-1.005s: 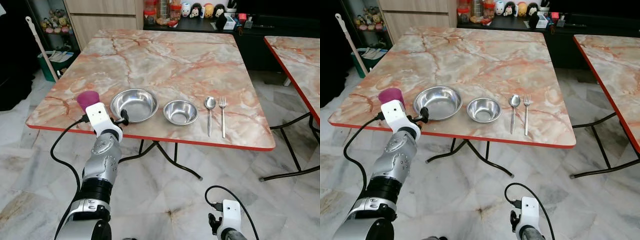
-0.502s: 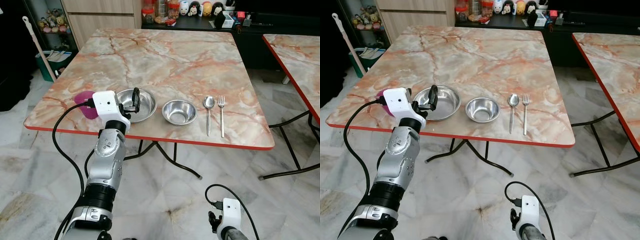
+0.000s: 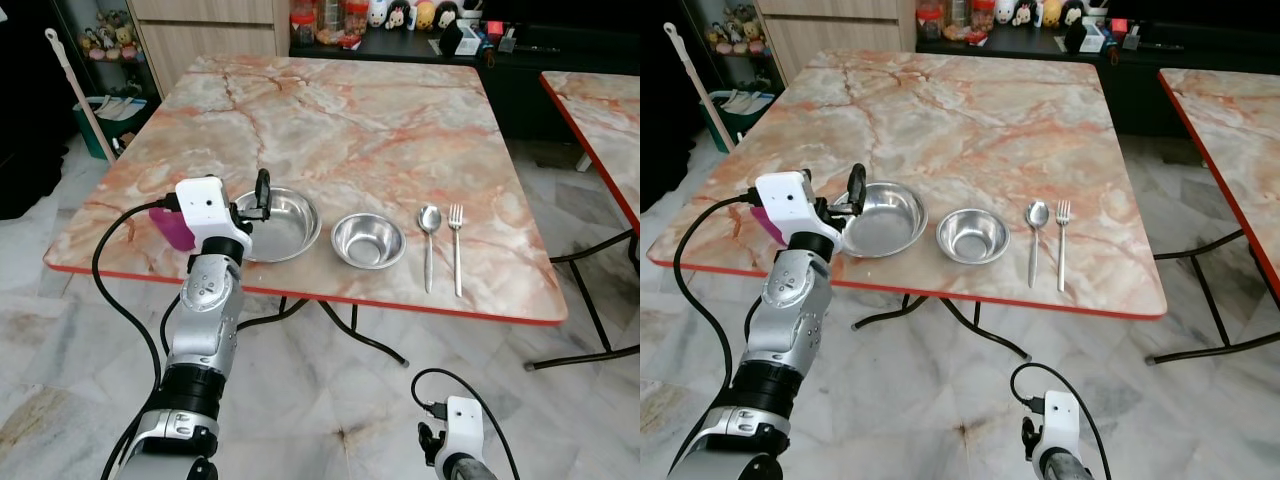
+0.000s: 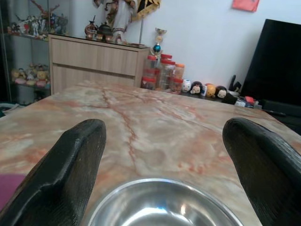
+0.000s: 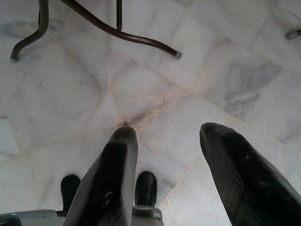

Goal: Setting the table

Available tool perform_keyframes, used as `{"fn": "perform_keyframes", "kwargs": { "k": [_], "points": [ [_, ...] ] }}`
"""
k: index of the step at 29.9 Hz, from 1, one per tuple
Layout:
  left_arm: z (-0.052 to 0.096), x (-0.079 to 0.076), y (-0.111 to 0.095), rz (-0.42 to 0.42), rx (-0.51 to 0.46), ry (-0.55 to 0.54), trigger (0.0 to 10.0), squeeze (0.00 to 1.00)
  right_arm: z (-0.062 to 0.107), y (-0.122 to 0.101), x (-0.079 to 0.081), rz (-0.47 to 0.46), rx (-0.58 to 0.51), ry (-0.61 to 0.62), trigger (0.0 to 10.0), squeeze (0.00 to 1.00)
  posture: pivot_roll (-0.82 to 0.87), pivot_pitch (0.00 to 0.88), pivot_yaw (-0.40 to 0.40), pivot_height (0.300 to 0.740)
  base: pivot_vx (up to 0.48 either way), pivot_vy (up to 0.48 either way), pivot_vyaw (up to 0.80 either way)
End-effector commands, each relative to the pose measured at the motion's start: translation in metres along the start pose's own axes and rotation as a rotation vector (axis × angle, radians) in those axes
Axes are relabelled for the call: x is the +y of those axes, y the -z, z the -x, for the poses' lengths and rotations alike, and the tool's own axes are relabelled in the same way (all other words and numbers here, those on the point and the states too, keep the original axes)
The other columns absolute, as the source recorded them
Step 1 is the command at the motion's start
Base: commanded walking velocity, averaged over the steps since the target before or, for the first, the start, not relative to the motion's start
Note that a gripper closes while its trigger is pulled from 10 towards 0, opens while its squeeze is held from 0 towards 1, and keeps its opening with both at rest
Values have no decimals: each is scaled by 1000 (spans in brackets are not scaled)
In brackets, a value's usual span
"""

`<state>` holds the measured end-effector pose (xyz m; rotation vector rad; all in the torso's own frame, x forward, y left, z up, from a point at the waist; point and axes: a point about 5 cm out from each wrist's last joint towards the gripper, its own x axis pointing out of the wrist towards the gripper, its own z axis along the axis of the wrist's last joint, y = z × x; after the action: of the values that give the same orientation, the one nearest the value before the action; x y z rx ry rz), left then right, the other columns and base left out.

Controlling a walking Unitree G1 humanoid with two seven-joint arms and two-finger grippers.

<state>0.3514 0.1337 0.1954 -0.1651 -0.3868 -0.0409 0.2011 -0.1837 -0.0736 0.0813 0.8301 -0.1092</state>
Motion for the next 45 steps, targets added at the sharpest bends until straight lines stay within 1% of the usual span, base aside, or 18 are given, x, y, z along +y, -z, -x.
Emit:
{"fn": "perform_keyframes", "kwargs": {
  "k": [1,13,17,24,29,30,32,33,35,37,38,41,42,43,45],
  "points": [
    [-2,-1,-2,2,-12,7,10000,0,1,3,-1,-4,13,4,10000,0,66,123,-20,740,394,0,0],
    [-2,-3,-5,4,-30,17,10000,0,1,4,1,5,15,-4,10000,0,70,130,-20,740,394,0,0],
    [-1,-2,-8,4,-44,23,10000,0,1,4,1,5,18,-5,10000,0,71,132,-19,740,0,0,0],
    [5,5,-14,36,-43,12,10000,0,1,7,2,8,23,-9,10000,0,75,138,-17,740,0,0,0],
    [11,15,-17,61,-19,-14,10000,0,2,8,3,11,28,-13,10000,0,83,142,-17,740,0,0,0],
    [15,21,-17,73,-4,-33,10000,0,2,9,3,10,30,-13,10000,0,84,143,-16,740,0,0,0],
    [18,26,-18,68,11,-42,10000,0,2,9,3,10,33,-12,10000,0,88,146,-17,740,0,0,0],
    [22,30,-18,66,24,-52,10000,0,2,11,2,17,37,-12,10000,0,91,147,-17,740,0,0,0],
    [24,32,-19,69,30,-56,10000,0,2,11,2,19,38,-12,10000,0,93,148,-16,740,0,0,0],
    [31,38,-16,60,67,-73,10000,0,4,16,0,30,50,-10,10000,0,102,150,-18,740,0,0,0],
    [37,43,-13,46,95,-94,10000,0,5,20,-2,37,60,-8,10000,0,101,153,-17,740,0,0,0],
    [42,46,-13,50,116,-106,10000,0,6,21,-3,36,62,-6,10000,0,103,152,-16,740,0,0,0],
    [47,48,-14,45,148,-112,10000,0,6,22,-4,34,62,-2,10000,0,104,152,-15,740,0,0,0],
    [47,48,-14,45,148,-112,10000,0,6,22,-4,34,62,-2,10000,0,104,152,-15,740,0,0,0],
    [55,50,-15,41,190,-124,10000,0,6,22,-6,33,64,0,10000,0,108,151,-12,740,0,0,0]
  ]
}}
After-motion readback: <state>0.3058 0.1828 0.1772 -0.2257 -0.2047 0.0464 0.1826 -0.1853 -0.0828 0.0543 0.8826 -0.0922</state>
